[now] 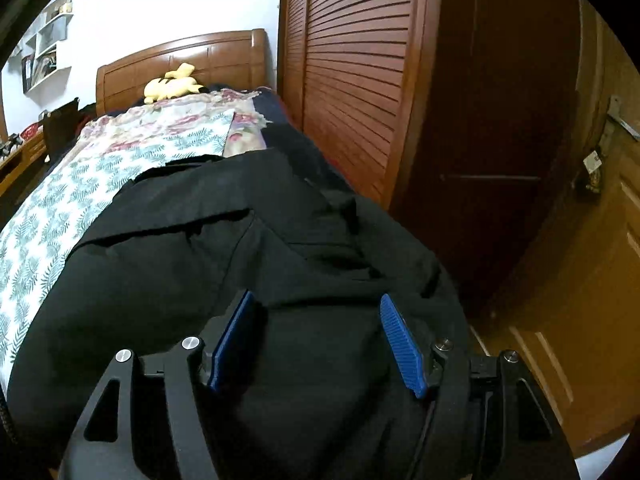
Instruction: Fold large clothes
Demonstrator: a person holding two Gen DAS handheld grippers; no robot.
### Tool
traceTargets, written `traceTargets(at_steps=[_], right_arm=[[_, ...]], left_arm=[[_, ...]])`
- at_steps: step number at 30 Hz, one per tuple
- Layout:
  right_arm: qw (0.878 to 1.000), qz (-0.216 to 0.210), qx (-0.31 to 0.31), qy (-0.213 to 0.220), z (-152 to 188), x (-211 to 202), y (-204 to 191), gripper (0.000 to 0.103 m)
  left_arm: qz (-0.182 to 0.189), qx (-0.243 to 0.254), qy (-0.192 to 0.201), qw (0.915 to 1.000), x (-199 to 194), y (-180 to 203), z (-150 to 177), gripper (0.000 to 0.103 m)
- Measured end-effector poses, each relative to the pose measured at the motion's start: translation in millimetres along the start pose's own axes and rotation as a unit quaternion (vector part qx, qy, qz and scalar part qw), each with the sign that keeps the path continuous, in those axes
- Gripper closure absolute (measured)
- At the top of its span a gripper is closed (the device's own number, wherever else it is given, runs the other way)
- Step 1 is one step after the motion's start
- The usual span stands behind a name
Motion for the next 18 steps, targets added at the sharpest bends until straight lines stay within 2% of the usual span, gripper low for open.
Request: traceTargets(at_steps=[2,3,5,11,12,13,18], right_arm=[[1.0,0.014,0.004,0.012,6,-4,6,0.036],[1.0,0.02,0.008,0.019,17,-8,3,0.036],[0.999,0.027,0.019,0.039,18,-23,-7,0.036],[0.995,0.032,0.025,0.087,43,-95,-24,0.031],[0.995,0.029,0.025,0.091,47,-106,-30,0.029],[0.995,0.024,0.025,0.095,49,-102,-54,0.029],[0.994,-0.002,0.012,0.11,81,-136,-96,0.019]], left_arm=[[-0.005,-0.001,-0.002,1.0,-8,-3,4,0.015],[-0.009,-0.001,-0.002,1.0,-12,-4,6,0.015],[-0.016,-0.001,0.0,0.9999,-22,-8,10,0.015],[-0.033,-0.006,0.005,0.9994,-56,-19,21,0.015],[-0.034,-0.007,0.005,0.9994,-60,-21,23,0.015],[-0.035,-0.008,0.005,0.9993,-65,-23,25,0.015],[-0.051,-0.012,0.012,0.9986,-97,-34,36,0.015]])
Point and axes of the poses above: each gripper's, at about its wrist camera, not at the fingertips, and x roughly the way its jaws point, y to its right, z to its underside, the point moved 5 cm from there along x, roughly the way its jaws point, and after that the axes turned 9 degrees about x, right-handed, at the moved point
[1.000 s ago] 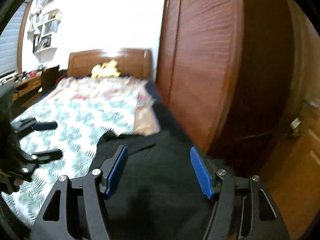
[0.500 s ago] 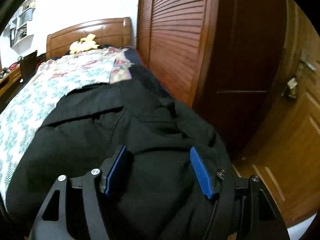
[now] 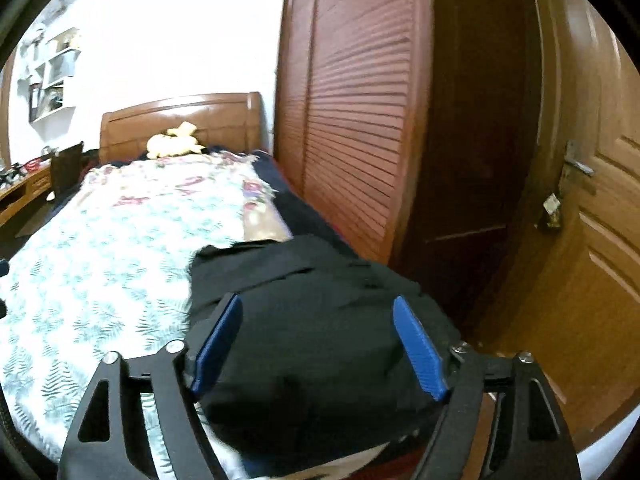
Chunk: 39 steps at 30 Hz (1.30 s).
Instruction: Fold large clothes
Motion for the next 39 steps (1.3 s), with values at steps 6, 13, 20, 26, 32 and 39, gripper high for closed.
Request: traceTargets(at_steps=[6,13,20,26,32,39], right_arm=[[0.999,-0.049,-0.006,-0.001,42,-17,-67,0.015],[0.992,-0.129,0.001,-0.007,90,-30,-131,0.015],[0.981,-0.195,-0.003,-0.021,132,-52,-182,0.015],[0.969,-0.244,-0.011,-0.032,151,-65,-215,0.015],[0.96,-0.279,-0.021,-0.018,154,-71,-234,0.015],[0.954,-0.298,-0.027,-0.001,167,-73,-245,0.015]], left_arm=[[-0.034,-0.02,-0.007,0.9992,-33,-23,22,0.015],[-0.089,-0.043,-0.039,0.9943,-73,-49,75,0.015],[-0.137,-0.094,-0.058,0.9844,-127,-71,134,0.015],[-0.193,-0.115,-0.047,0.9733,-178,-88,159,0.015],[-0.252,-0.118,-0.031,0.9599,-231,-104,174,0.015],[-0.289,-0.135,-0.018,0.9477,-266,-111,184,0.015]])
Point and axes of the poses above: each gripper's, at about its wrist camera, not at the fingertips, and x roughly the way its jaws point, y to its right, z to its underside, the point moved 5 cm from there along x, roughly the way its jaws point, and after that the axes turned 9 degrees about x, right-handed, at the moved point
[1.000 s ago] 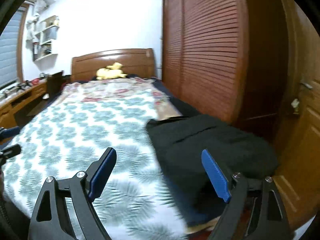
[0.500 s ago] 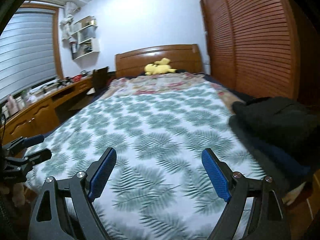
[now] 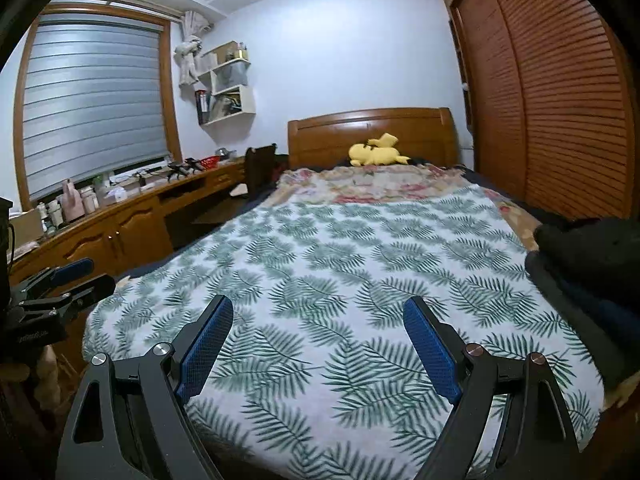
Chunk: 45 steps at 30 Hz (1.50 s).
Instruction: Fold large clothes
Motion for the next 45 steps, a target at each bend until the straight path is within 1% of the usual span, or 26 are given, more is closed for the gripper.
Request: traceTargets(at_steps=[2,7,9,15,27,45], right_arm=[[1.0,-0.001,-0.003,0.001,5,1,-1,0.015],[1.0,-0.002,-0.009,-0.002,15,21,11,0.015],[1.0,-0.002,-0.009,-0.003,15,21,14,0.015],[1.0,-0.002,-0.008,-0.004,9,22,21,0.015],[1.0,0.001,-0.007,0.0,10,36,25,0.015],[1.0,-0.002,-0.002,0.007,11,37,26,0.015]], left_arm=[[-0.007,-0.006,-0.001,1.0,-1,-4,4,0.015],[-0.006,-0.025,-0.001,0.9997,0,-11,12,0.015],[-0.01,-0.028,-0.001,0.9995,0,-13,16,0.015],[-0.007,-0.035,-0.001,0.9994,0,-16,19,0.015],[-0.006,-0.034,0.002,0.9994,-4,-14,17,0.015],[-0.005,-0.027,0.011,0.9996,-12,-10,10,0.015]])
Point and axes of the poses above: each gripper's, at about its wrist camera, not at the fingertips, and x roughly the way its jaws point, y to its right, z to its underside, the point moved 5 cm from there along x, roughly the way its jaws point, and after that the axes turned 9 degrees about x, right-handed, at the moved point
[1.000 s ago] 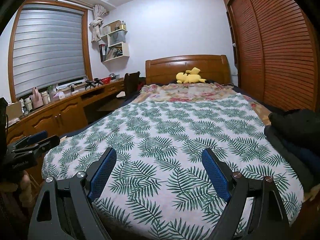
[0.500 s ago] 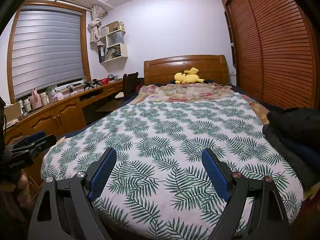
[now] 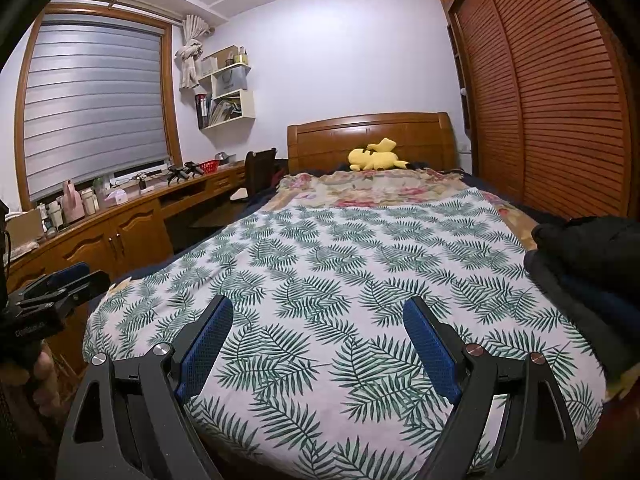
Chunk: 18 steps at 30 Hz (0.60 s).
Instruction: Fold large clothes
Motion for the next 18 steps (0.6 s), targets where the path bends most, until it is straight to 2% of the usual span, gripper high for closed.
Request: traceTargets(at_steps=[18], right_arm=[[1.0,0.0,0.001,0.002,-0.1,0.6,3.1,0.015]], left_arm=[[0.001,0.007,0.006,1.0,-5.3,2.4,-3.5,0.015]])
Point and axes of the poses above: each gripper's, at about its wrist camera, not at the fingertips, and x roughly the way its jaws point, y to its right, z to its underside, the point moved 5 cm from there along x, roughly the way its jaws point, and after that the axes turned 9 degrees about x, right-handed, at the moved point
